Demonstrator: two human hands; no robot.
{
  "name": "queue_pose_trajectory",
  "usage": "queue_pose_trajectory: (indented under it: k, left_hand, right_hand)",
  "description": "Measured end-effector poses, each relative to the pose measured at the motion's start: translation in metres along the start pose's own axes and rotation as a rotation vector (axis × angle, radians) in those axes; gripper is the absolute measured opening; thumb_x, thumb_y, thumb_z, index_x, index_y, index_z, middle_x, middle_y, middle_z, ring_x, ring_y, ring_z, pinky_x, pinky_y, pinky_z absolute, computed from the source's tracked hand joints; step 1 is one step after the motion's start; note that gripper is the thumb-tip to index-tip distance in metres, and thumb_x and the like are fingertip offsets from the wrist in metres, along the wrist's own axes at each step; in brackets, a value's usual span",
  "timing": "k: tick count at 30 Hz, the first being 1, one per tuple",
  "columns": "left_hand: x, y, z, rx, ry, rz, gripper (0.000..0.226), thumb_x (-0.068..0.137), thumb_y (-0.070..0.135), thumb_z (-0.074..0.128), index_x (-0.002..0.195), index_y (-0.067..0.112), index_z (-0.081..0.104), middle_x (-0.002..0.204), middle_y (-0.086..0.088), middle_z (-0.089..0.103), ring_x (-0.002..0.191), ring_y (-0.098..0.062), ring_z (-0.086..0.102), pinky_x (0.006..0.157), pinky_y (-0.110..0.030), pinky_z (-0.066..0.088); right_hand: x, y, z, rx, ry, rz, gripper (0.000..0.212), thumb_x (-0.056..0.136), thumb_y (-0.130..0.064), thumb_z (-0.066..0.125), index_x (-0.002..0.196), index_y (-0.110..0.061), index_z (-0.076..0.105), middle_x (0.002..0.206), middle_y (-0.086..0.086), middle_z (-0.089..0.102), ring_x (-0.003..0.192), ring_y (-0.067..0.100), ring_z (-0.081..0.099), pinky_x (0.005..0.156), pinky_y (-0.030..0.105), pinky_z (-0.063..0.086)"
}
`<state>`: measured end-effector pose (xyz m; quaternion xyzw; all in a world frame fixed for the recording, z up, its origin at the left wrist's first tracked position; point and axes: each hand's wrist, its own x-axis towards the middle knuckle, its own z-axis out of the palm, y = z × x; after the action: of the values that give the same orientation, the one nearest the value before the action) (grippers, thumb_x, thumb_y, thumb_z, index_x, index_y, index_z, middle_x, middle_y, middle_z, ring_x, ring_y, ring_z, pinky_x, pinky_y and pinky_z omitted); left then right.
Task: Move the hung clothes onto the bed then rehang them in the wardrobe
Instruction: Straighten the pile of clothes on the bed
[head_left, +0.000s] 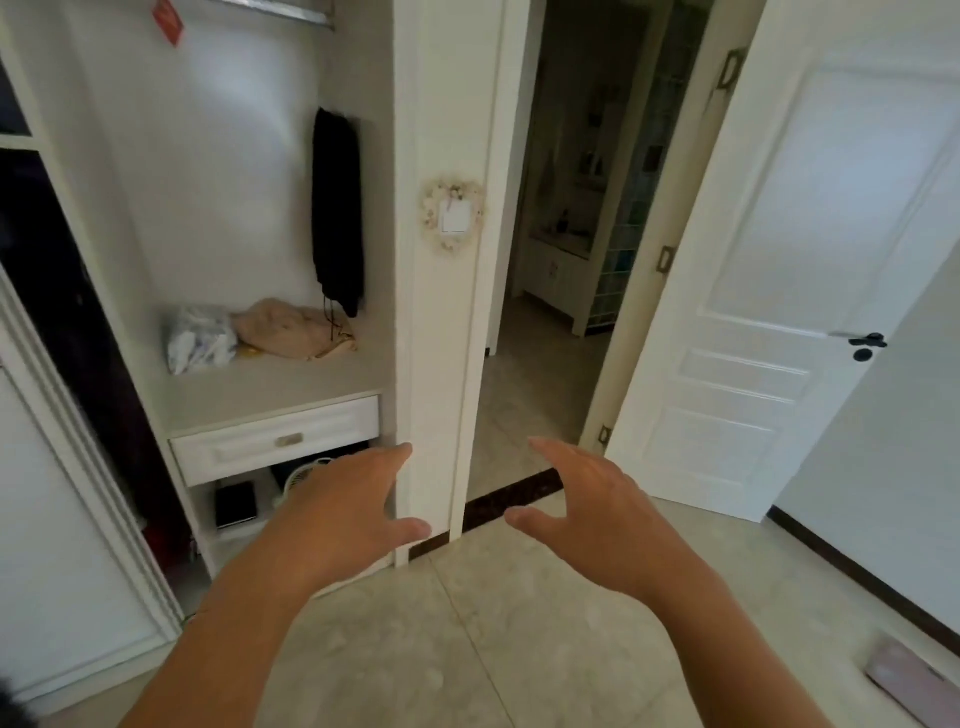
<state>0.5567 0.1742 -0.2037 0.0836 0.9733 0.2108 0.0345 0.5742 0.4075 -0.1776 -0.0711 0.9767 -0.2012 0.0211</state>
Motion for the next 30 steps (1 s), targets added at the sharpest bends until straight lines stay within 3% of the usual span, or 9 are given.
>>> queue_pose_trajectory:
  k: [3,12,16,22,26,30]
  left_hand:
    - [0.014,-0.029,-0.019,0.006,0.017,-0.039,0.086,0.083,0.060,0.065,0.153,0.037,0.019,0.148,0.011,0.042,0.132,-0.010,0.042,0.103,-0.028,0.038]
    - [0.113,-0.131,-0.067,0.075,0.036,-0.173,0.091,0.082,0.065,0.062,0.154,0.035,0.015,0.158,0.011,0.027,0.142,-0.013,0.031,0.113,-0.033,0.031]
    - [0.161,-0.164,-0.097,0.124,0.056,-0.197,0.083,0.087,0.059,0.061,0.153,0.033,0.019,0.151,0.009,0.036,0.133,-0.010,0.040,0.105,-0.029,0.034]
    - [0.224,-0.218,-0.138,0.164,0.093,-0.255,0.080,0.087,0.061,0.058,0.152,0.030,0.024,0.149,0.005,0.041,0.133,-0.016,0.041,0.106,-0.032,0.037]
    - [0.268,-0.249,-0.167,0.160,0.158,-0.233,0.067,0.086,0.060,0.059,0.142,0.030,0.038,0.139,0.008,0.050,0.121,-0.013,0.049,0.100,-0.033,0.042]
    - [0.315,-0.288,-0.192,0.175,0.165,-0.180,0.073,0.085,0.061,0.061,0.147,0.032,0.034,0.143,0.010,0.047,0.126,-0.011,0.047,0.103,-0.033,0.041]
  right_hand:
    - [0.045,-0.026,0.010,-0.024,-0.013,-0.068,0.076,0.088,-0.063,0.057,0.151,-0.040,0.021,0.158,-0.013,0.030,0.145,0.016,0.029,0.115,0.041,0.030]
    - [0.202,-0.090,0.039,-0.053,-0.057,-0.248,0.074,0.089,-0.063,0.056,0.151,-0.039,0.024,0.157,-0.015,0.030,0.144,0.012,0.030,0.114,0.035,0.030]
    - [0.275,-0.120,0.039,-0.068,-0.049,-0.336,0.073,0.090,-0.061,0.056,0.152,-0.036,0.025,0.156,-0.014,0.033,0.142,0.011,0.031,0.112,0.032,0.030]
    - [0.368,-0.163,0.042,-0.077,-0.036,-0.405,0.069,0.091,-0.059,0.055,0.150,-0.035,0.027,0.152,-0.011,0.038,0.139,0.012,0.033,0.107,0.028,0.031]
    - [0.422,-0.190,0.045,-0.086,-0.024,-0.416,0.065,0.091,-0.057,0.056,0.148,-0.035,0.031,0.146,-0.011,0.044,0.134,0.011,0.037,0.102,0.026,0.033]
    - [0.471,-0.215,0.049,-0.077,0.017,-0.404,0.056,0.091,-0.057,0.058,0.139,-0.035,0.041,0.140,-0.012,0.048,0.129,0.010,0.041,0.097,0.024,0.034]
